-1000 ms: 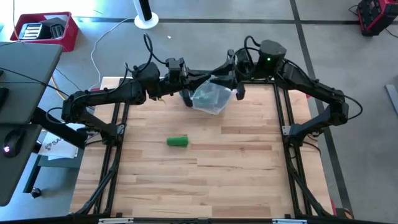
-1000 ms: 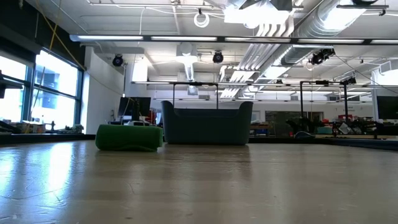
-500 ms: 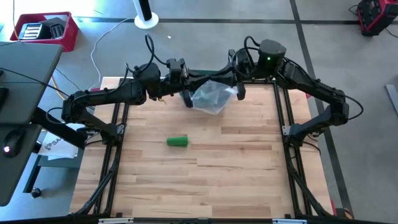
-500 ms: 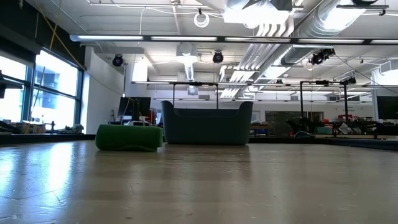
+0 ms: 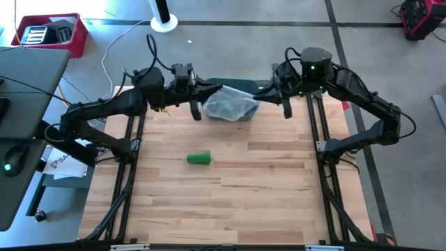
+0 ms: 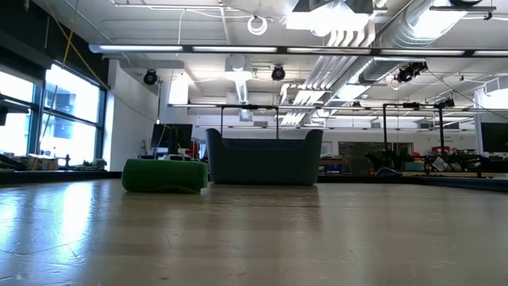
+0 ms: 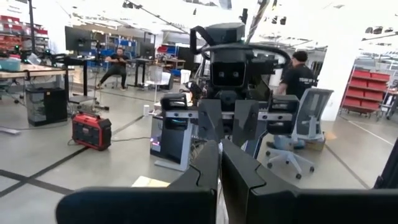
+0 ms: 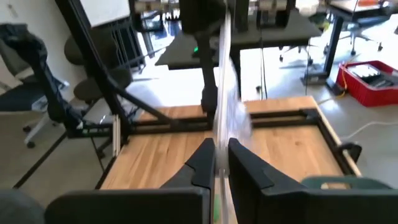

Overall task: Roll bandage
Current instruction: Open the transparent zip bag

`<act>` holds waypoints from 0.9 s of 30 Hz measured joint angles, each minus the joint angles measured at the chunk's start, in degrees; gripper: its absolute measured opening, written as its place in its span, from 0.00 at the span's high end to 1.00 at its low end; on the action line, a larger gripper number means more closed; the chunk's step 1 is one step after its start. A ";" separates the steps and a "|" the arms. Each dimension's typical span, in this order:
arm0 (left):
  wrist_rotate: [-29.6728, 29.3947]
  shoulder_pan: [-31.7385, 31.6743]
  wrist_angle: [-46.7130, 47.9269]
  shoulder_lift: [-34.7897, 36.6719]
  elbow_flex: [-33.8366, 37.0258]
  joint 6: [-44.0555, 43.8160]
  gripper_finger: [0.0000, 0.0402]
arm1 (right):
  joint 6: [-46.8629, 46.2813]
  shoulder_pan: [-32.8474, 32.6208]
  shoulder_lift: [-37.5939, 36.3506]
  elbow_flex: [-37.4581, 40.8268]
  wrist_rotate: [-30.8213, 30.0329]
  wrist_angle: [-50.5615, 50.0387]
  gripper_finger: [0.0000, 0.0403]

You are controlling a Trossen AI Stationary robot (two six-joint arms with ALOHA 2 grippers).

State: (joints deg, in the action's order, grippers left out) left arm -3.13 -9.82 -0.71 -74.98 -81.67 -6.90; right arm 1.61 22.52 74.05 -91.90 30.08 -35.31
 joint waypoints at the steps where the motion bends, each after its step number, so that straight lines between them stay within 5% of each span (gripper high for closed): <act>1: -0.02 0.00 0.31 0.25 0.00 0.02 1.00 | 0.36 0.00 -0.39 0.00 -0.03 -1.15 0.95; 9: -0.33 -0.02 0.74 0.37 -0.03 0.04 1.00 | 0.93 0.00 -1.21 0.05 -0.03 -1.49 0.94; 18: -0.22 -0.02 0.95 0.35 -0.13 0.04 1.00 | -2.47 -0.26 0.52 0.08 -2.64 11.33 0.69; 22: -0.09 -0.02 1.27 0.30 -0.13 -0.09 1.00 | -6.63 -0.92 3.81 0.08 -9.10 10.42 0.66; 27: 0.75 -0.02 2.34 0.29 -0.13 -0.52 1.00 | -6.71 -1.68 6.29 0.09 -8.26 12.38 0.66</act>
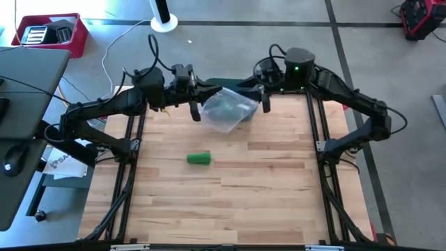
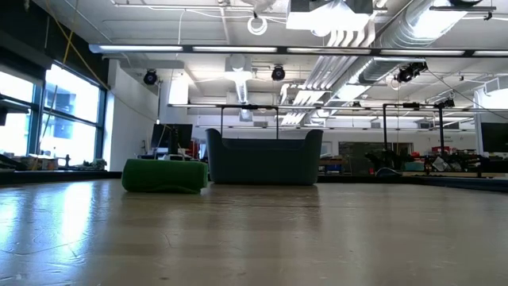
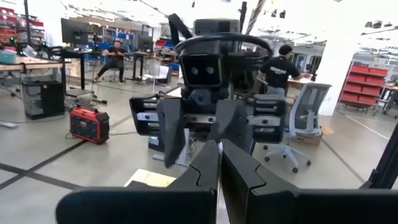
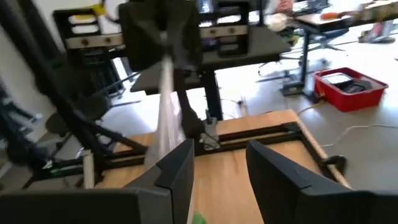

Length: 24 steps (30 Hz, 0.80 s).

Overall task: Roll bandage
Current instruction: Open the transparent zip bag

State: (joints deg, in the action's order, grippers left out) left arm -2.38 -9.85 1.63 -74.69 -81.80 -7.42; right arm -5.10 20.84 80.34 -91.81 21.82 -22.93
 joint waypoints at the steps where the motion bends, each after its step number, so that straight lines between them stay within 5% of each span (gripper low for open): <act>1: 0.00 0.00 0.26 -0.03 0.00 -0.01 1.00 | 0.16 -0.19 0.27 0.00 0.81 0.22 0.66; 13: 0.03 0.00 1.83 -0.05 0.01 -0.45 1.00 | 0.73 0.22 -1.27 -0.04 6.39 0.16 0.66; 24: 0.65 0.11 2.23 -0.10 0.04 -0.47 1.00 | -2.63 1.39 -0.18 -0.04 4.98 2.26 0.66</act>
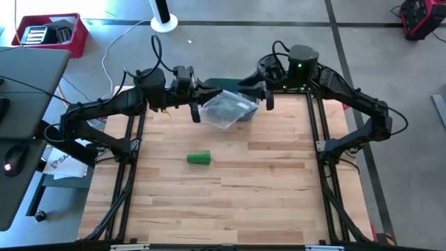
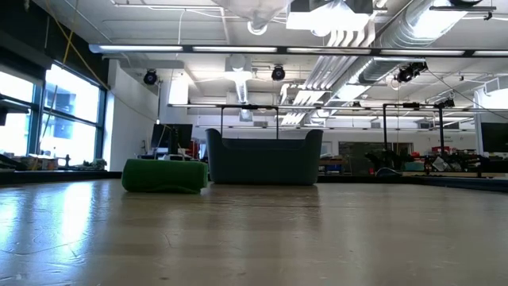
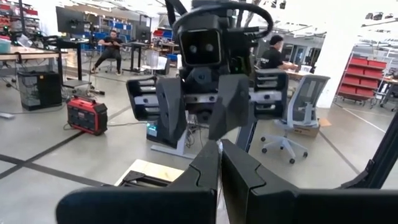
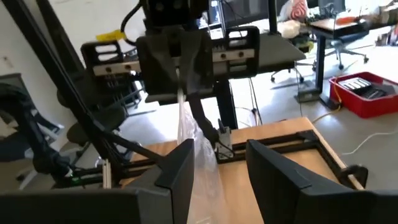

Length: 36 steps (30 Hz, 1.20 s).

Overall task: Roll bandage
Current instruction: Open the transparent zip bag

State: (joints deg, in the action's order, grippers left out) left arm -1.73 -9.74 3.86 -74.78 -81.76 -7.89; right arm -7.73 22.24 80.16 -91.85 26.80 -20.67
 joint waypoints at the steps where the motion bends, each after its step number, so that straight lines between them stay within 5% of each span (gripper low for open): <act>1: 0.03 0.00 0.04 0.00 0.00 -0.01 1.00 | -0.41 0.21 0.00 0.00 0.26 0.31 0.66; 16: 0.12 0.02 0.85 0.00 0.04 0.08 1.00 | -0.75 -3.47 3.45 0.00 1.37 -1.74 0.66; 21: 0.10 0.02 0.98 0.00 0.04 0.39 1.00 | 1.25 -4.42 3.54 0.00 1.72 -2.21 0.73; 28: -0.53 0.00 0.97 0.00 0.04 2.04 0.98 | -0.56 -4.41 3.52 0.00 9.69 -2.61 0.80; 36: -0.45 0.00 0.97 0.00 0.04 0.15 0.96 | 2.45 -4.54 3.50 0.00 2.48 -5.70 0.83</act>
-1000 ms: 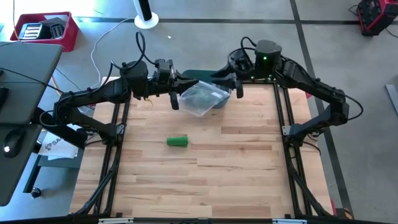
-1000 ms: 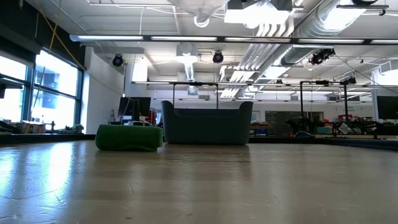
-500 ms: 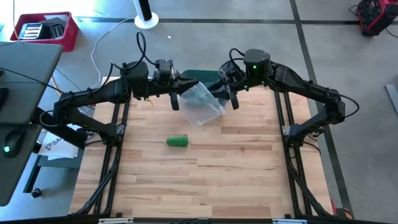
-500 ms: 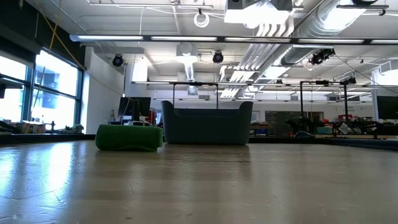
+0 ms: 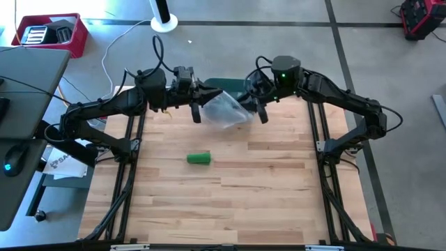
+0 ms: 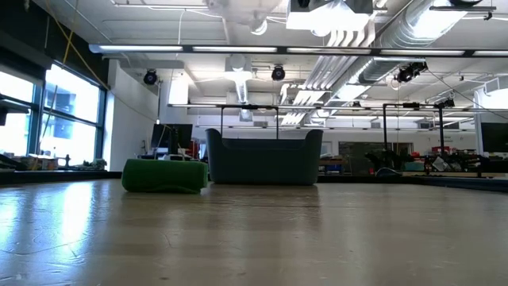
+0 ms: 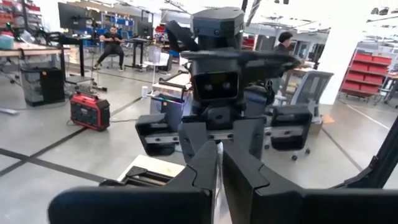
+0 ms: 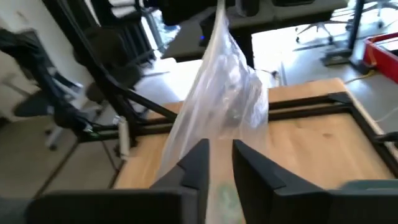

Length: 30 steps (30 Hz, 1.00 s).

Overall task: Roll bandage
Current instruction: Open the transparent zip bag

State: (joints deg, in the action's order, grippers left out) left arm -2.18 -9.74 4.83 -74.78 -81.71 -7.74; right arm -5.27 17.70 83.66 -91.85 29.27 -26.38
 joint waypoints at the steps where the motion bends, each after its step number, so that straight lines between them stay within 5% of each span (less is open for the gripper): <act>1: 0.01 0.00 0.09 0.00 0.00 -0.22 0.95 | 0.92 -0.07 0.00 0.00 -0.81 -0.66 0.86; 5: 0.05 0.00 0.44 0.00 0.00 -1.07 0.89 | 2.89 -0.13 0.00 0.00 -2.29 -1.83 0.98; 13: 0.05 0.00 0.93 0.00 0.00 -2.09 0.87 | 5.67 -0.13 -0.18 0.00 -8.88 -5.97 1.00; 19: 2.44 0.00 4.19 -0.26 -0.01 -2.70 0.87 | 9.03 -0.13 -0.24 0.30 -5.72 -17.58 0.98; 25: 4.81 0.03 17.90 -2.34 -0.02 -5.49 0.87 | 20.47 -1.48 -0.35 8.00 0.43 -25.38 0.87; 30: 4.88 0.00 28.48 -6.17 -0.02 -10.93 0.87 | 31.17 -3.53 -0.33 22.73 5.34 -16.51 0.70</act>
State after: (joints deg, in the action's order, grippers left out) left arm 2.70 -9.74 33.31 -80.96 -81.73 -18.66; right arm 25.89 14.17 83.33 -69.12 34.61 -42.88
